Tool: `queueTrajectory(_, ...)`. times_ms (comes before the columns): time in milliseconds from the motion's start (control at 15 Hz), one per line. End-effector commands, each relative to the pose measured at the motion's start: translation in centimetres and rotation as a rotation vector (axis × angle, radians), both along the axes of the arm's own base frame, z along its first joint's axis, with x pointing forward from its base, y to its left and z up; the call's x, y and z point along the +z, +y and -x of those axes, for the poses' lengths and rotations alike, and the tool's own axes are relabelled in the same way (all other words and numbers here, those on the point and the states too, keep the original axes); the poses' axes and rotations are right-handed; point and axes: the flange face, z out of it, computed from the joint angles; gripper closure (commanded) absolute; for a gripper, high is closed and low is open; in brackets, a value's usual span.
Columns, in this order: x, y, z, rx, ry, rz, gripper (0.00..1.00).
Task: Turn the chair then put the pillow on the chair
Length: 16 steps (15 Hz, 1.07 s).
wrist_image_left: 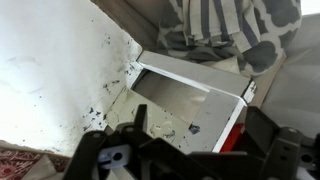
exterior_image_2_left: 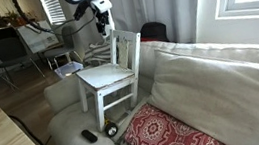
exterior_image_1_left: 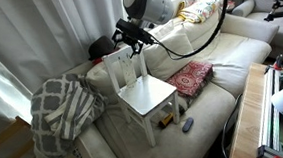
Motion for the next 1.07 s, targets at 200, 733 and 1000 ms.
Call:
queueTrajectory(200,-3.2,0.0,-3.1,-0.09,-0.111,-0.068,0.0)
queueTrajectory(733,-6.1,-0.1,-5.3,-0.183,-0.181,-0.111,0.0)
queueTrajectory(1000,-7.8,0.0,-5.7,-0.219,-0.186,-0.126,0.0)
